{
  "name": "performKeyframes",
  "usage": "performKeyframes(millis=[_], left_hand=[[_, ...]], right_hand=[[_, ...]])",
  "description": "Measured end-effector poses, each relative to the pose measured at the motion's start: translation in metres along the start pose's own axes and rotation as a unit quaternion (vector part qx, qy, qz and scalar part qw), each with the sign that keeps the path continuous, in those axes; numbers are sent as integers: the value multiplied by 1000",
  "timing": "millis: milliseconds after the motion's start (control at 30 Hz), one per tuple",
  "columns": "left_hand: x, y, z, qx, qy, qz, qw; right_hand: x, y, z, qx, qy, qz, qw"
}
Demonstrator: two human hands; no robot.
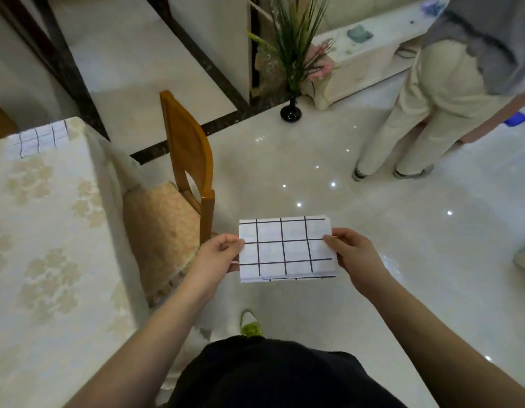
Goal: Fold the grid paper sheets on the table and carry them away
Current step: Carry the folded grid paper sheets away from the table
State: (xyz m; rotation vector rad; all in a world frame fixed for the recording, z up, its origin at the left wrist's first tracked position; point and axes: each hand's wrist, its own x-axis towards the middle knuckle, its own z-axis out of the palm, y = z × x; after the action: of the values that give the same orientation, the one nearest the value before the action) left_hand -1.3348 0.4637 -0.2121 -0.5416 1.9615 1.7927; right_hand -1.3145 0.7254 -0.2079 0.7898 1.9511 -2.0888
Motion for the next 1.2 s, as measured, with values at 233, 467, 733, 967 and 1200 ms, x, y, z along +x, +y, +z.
performKeyframes(millis=[233,467,733,967,1200], left_hand=[[73,81,2,-5,15,35,999],[162,132,24,-19,39,42,998],[256,188,60,-7,105,3,994],[307,208,63,-49,143,-47,987],[364,227,28,-91,178,-48,979]], right_hand=[[85,-62,20,11,-1,-22,1000],[194,-105,21,16,-13,-9,1000],[322,-162,24,-20,-78,-17,997],[404,-188,48,-75,-119,5,990],[464,-215,99,-99,-158,20,982]])
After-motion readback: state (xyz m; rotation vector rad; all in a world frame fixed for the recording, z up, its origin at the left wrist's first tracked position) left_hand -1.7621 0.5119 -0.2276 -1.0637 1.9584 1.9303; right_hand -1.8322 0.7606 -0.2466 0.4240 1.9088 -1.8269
